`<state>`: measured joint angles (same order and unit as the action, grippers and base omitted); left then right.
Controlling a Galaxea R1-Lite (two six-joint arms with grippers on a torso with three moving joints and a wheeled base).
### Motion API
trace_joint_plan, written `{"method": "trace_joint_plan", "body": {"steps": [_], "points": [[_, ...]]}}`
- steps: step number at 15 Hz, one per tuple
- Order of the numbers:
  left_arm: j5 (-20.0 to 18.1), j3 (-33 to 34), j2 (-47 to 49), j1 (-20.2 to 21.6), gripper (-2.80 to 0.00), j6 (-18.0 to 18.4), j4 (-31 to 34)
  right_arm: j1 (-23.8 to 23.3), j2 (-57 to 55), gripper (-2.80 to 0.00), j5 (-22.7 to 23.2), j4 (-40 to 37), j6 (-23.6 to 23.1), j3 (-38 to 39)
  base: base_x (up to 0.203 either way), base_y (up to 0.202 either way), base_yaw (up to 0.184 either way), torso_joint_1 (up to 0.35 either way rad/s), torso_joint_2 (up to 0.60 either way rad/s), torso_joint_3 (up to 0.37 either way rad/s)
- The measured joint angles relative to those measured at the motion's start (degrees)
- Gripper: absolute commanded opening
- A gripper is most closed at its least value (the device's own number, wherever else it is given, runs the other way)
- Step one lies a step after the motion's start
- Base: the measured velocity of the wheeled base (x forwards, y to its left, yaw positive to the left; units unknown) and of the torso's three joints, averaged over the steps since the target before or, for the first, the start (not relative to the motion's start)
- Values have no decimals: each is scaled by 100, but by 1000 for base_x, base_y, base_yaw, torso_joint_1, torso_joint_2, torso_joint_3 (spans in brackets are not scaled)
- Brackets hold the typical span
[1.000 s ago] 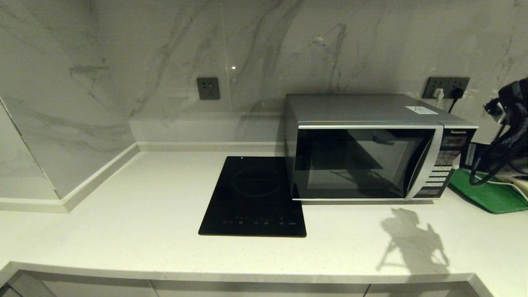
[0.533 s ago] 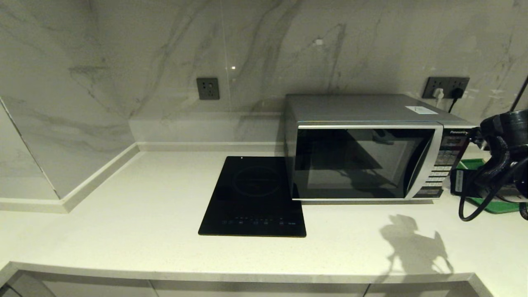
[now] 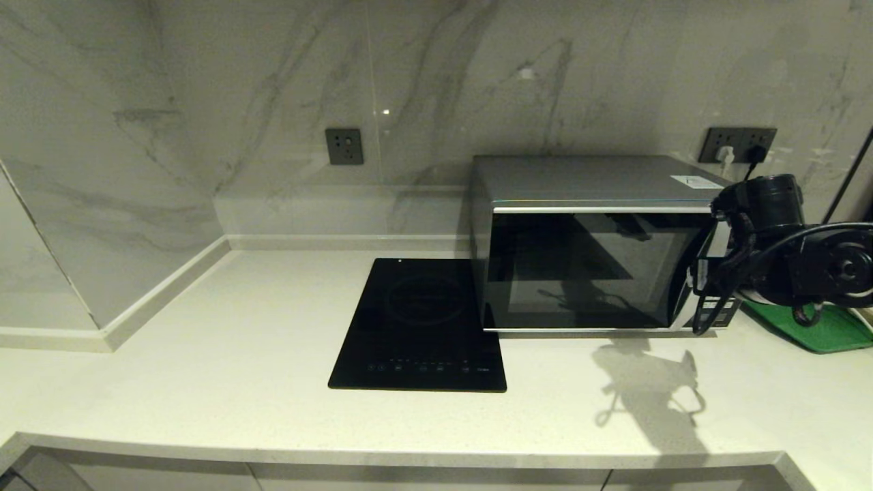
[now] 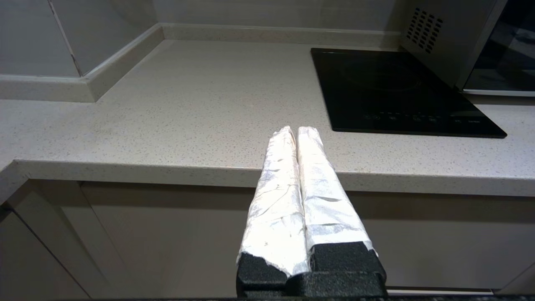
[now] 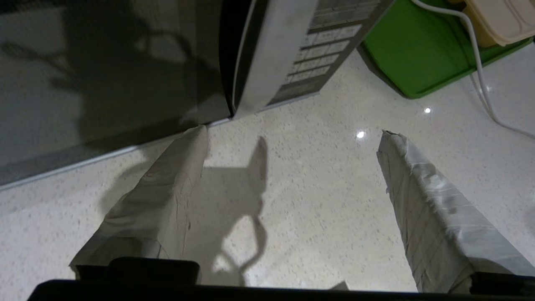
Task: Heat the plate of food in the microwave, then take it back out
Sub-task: Open the microwave oven
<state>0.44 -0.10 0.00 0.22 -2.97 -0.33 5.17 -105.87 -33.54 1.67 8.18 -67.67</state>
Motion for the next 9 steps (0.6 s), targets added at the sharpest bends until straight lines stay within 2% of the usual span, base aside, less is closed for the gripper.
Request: {"method": "trace_joint_plan", "body": {"steps": [5, 9], "points": [[-2, 0, 0, 0, -280, 3, 2, 49, -572, 0, -259, -7, 461, -691, 0, 0, 0, 0, 0, 0], [-2, 0, 0, 0, -280, 2, 0, 52, -777, 0, -314, -13, 775, -750, 0, 0, 0, 0, 0, 0]]}}
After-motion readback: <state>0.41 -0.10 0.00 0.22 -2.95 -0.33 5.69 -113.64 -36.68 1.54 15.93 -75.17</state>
